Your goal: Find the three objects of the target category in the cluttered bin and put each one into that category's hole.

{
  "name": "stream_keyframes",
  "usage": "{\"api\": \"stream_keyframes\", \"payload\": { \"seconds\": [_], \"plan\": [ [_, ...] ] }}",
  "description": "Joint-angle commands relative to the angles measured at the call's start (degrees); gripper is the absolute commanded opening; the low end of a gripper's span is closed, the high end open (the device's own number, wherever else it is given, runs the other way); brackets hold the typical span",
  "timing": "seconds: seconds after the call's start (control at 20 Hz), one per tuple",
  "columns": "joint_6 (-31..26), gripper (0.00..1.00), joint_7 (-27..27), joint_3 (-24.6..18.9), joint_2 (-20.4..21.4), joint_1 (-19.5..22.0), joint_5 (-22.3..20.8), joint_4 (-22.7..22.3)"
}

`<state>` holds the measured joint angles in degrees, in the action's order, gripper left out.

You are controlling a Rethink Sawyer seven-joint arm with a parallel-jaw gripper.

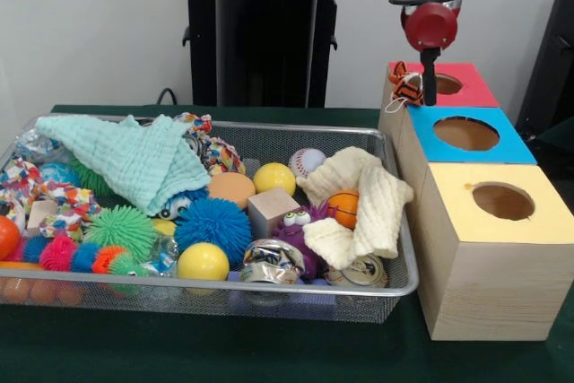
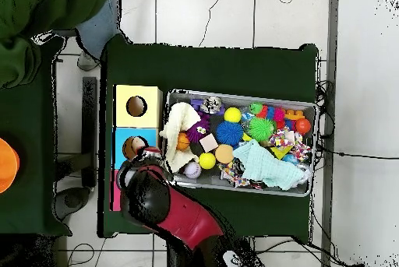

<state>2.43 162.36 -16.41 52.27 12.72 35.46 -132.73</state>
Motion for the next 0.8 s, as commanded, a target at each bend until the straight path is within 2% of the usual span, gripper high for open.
{"api": "stream_keyframes", "payload": {
  "seconds": [0.05, 0.25, 0.55, 0.65, 0.7, 0.75, 0.8],
  "plan": [
    [-1.39, 0.00, 14.12, -3.92, -0.36, 0.74, 2.26, -2.06],
    [-3.36, 0.00, 10.85, -1.89, -0.47, 1.41, 1.72, -2.09],
    [-7.63, 0.00, 6.71, 6.45, -0.46, -2.37, 2.12, -0.21],
    [-10.29, 0.00, 4.50, 11.89, -1.19, -5.43, 1.56, 2.41],
    [-13.40, 0.00, 2.44, 19.32, -2.99, -10.43, 0.87, 5.88],
    [-14.97, 0.00, 2.08, 21.70, -3.76, -11.79, -0.78, 7.48],
    [-16.54, 1.00, 1.73, 24.07, -4.53, -13.15, -2.43, 9.09]
  ]
}}
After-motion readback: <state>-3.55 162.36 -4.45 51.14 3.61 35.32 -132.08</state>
